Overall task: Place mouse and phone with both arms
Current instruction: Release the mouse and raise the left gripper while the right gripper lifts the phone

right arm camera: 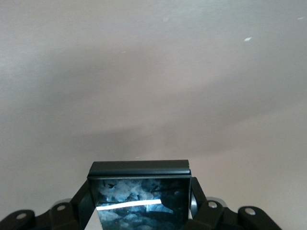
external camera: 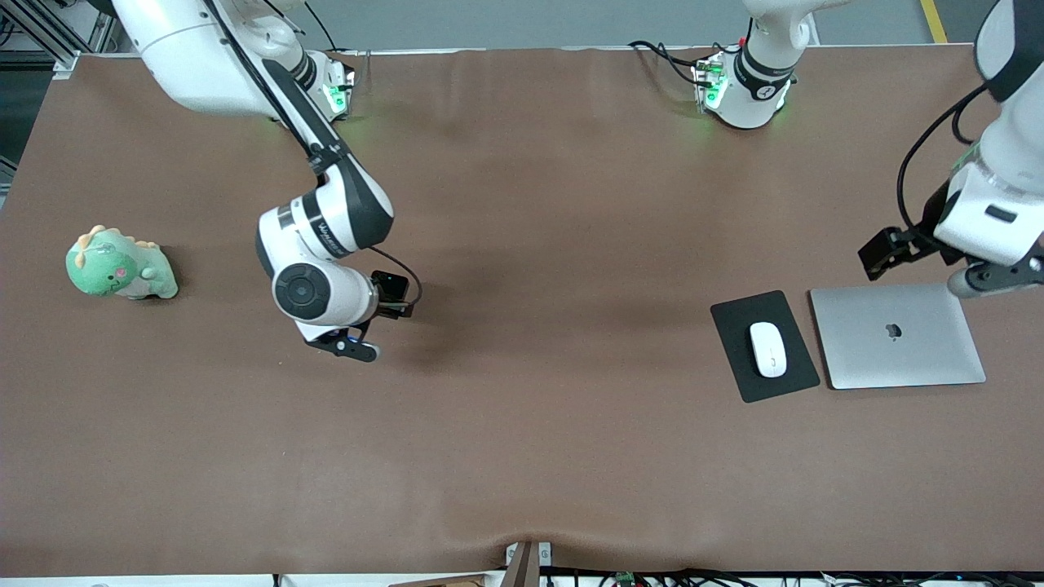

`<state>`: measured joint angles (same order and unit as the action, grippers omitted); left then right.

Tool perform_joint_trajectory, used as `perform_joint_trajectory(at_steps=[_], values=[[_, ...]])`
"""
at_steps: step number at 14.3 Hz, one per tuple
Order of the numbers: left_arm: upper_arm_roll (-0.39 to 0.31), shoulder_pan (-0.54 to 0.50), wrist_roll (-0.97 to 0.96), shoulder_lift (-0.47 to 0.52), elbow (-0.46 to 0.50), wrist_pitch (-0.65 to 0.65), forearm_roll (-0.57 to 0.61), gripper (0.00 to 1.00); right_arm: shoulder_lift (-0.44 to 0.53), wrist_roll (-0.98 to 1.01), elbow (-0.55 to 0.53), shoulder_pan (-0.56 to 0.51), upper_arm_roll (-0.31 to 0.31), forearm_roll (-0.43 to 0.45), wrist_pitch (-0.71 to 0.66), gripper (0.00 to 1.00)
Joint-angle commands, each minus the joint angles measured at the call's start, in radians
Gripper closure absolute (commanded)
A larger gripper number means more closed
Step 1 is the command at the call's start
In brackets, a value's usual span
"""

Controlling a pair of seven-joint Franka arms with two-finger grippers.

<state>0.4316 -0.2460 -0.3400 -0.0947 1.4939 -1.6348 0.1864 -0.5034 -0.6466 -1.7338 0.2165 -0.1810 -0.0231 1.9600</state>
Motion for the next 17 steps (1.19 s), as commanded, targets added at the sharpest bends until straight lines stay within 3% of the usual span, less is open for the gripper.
perform_joint_trajectory(at_steps=[1, 3, 5, 10, 14, 17], values=[[0.013, -0.021, 0.041, 0.046, 0.002, 0.035, -0.028, 0.0, 0.103, 0.138, -0.11, -0.109, -0.017, 0.003, 0.008, 1.0], [0.006, -0.022, 0.105, 0.056, -0.006, 0.036, -0.031, 0.0, 0.117, 0.179, -0.13, -0.147, -0.014, 0.006, 0.01, 1.0], [-0.048, -0.004, 0.177, 0.085, -0.009, 0.038, -0.054, 0.0, 0.12, 0.255, -0.151, -0.204, -0.014, 0.012, 0.014, 1.0], [-0.373, 0.265, 0.205, 0.116, -0.004, 0.116, -0.133, 0.0, 0.114, 0.401, -0.176, -0.327, -0.014, 0.029, 0.022, 1.0], [-0.395, 0.281, 0.203, 0.118, 0.003, 0.127, -0.148, 0.0, 0.109, 0.401, -0.262, -0.376, -0.014, 0.065, 0.135, 1.0], [-0.393, 0.277, 0.203, 0.105, 0.0, 0.116, -0.157, 0.0, 0.094, 0.441, -0.268, -0.414, -0.014, 0.069, 0.14, 1.0]])
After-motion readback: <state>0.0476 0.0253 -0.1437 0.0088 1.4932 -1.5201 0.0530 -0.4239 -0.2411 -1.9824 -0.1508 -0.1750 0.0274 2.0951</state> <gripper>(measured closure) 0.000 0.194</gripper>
